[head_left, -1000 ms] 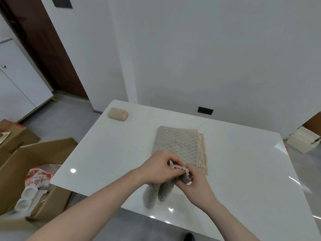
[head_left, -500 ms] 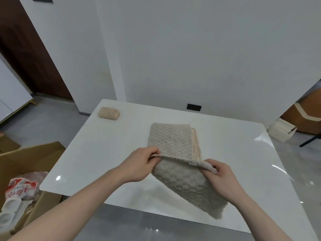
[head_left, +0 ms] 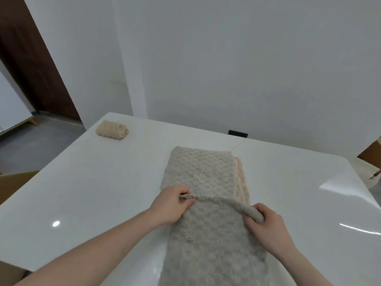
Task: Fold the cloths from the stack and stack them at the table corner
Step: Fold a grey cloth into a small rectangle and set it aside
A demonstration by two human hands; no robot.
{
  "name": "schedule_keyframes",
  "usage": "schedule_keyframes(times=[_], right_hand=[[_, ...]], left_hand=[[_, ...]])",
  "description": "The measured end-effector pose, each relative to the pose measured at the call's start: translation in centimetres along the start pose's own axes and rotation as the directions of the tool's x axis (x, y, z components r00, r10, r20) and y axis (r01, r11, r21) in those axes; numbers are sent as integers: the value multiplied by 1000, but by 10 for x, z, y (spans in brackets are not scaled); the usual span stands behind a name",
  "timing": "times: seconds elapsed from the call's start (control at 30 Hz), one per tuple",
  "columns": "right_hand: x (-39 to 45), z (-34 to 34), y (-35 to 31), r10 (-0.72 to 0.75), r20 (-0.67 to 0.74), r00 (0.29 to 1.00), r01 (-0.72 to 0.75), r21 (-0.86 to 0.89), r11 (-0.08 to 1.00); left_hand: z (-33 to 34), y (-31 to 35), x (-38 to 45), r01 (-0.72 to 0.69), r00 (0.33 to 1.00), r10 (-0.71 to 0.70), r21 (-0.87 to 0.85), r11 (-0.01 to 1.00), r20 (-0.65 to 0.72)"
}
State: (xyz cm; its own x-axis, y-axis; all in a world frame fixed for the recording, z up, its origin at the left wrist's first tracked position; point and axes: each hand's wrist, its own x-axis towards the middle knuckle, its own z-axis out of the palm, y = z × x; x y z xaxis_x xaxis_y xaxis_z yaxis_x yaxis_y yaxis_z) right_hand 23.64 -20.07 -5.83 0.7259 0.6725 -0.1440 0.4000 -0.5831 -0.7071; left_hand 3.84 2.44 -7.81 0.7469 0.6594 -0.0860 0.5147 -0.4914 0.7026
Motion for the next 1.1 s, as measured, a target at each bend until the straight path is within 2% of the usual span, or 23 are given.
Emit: schedule_keyframes(times=[0.1,0.2,0.3,0.47,0.6,0.67,0.83,0.93,1.1], right_hand=[[21,27,39,-13,-39,999,15,38,999],[29,44,65,-57,-156,986,68,72,995],[33,51,78,-99,-255,962,137,135,981],[35,58,90,-126,-357,925,207,198,958],[36,60,89,-105,-394,913,210,232,950],[35,57,88,-102,-389,916,202,226,953],[22,38,71,-106,-360,927,203,243,949],[10,25,58,-104,-358,928,210,272,939],[-26,5,42,-139,-288,948,234,330,914]], left_hand=[[44,-35,19,-38,993,42,36,999,-114],[70,-56,24,-123,941,131,46,991,-313],[79,-63,22,-192,902,194,44,980,-385],[83,-67,17,-250,870,252,62,966,-423],[78,-65,14,-213,877,192,1,977,-441],[73,-62,11,-167,895,151,-2,986,-419],[44,-48,-2,-63,948,96,115,991,-303],[23,-35,-17,-85,949,118,120,989,-292],[5,-16,-57,-154,945,146,-4,988,-292]])
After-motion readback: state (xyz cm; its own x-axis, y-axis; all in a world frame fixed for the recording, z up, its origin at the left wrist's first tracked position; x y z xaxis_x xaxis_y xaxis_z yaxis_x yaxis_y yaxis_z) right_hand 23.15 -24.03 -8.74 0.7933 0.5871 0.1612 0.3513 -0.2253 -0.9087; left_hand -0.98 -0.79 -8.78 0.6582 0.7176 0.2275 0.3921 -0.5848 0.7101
